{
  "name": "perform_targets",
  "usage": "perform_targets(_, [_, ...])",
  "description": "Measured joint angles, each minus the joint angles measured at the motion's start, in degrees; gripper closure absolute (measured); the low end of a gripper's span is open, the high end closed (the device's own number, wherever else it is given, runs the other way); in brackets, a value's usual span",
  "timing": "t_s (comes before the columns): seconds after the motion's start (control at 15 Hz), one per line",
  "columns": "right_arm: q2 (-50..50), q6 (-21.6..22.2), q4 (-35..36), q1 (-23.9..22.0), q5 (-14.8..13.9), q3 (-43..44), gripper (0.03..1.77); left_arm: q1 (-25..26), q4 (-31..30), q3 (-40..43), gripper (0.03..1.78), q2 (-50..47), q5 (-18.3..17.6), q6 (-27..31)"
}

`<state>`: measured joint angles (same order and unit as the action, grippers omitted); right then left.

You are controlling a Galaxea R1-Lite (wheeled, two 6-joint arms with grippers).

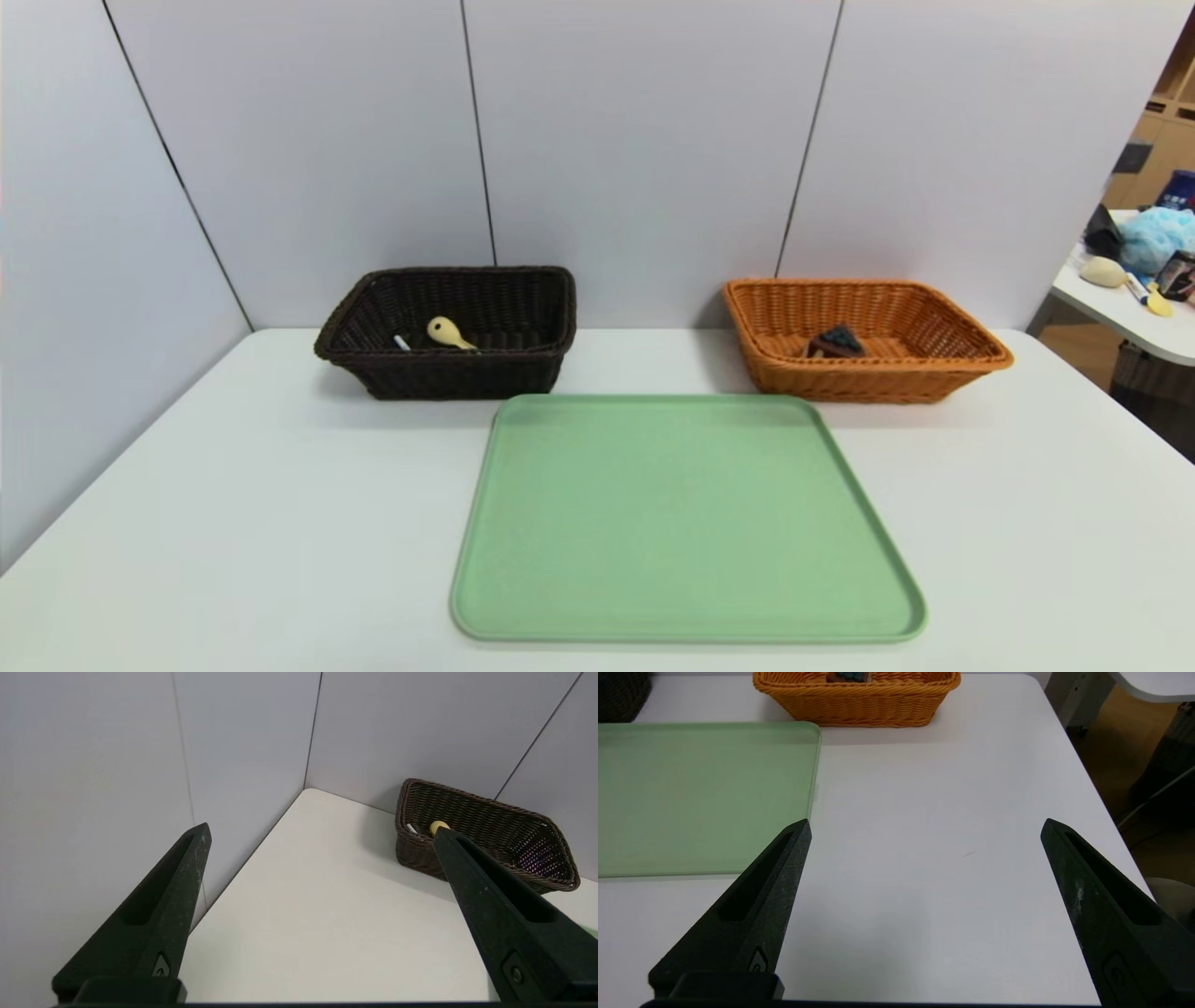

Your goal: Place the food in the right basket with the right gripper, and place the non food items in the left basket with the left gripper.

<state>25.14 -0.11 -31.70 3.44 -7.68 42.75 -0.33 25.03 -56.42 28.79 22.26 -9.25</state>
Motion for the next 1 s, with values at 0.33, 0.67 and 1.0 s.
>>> perform_targets(0.33, [-10.03, 0.01, -3.74, -1.38, -0.09, -0.63, 0.10, 1.56, 0.94, 9.98, 0.12, -14.34, -0.11, 0.27])
perform_targets(0.67, [-18.18, -0.44, -3.78, -2.82, 3.88, -2.01, 0.10, 1.40, -3.23, 16.10, 0.12, -18.16, -2.36, 0.68])
perform_targets(1.0, [-24.06, -1.23, -2.89, -3.04, 4.99, -3.32, 0.10, 0.68, -11.25, 25.71, 0.12, -23.17, -6.96, 5.12])
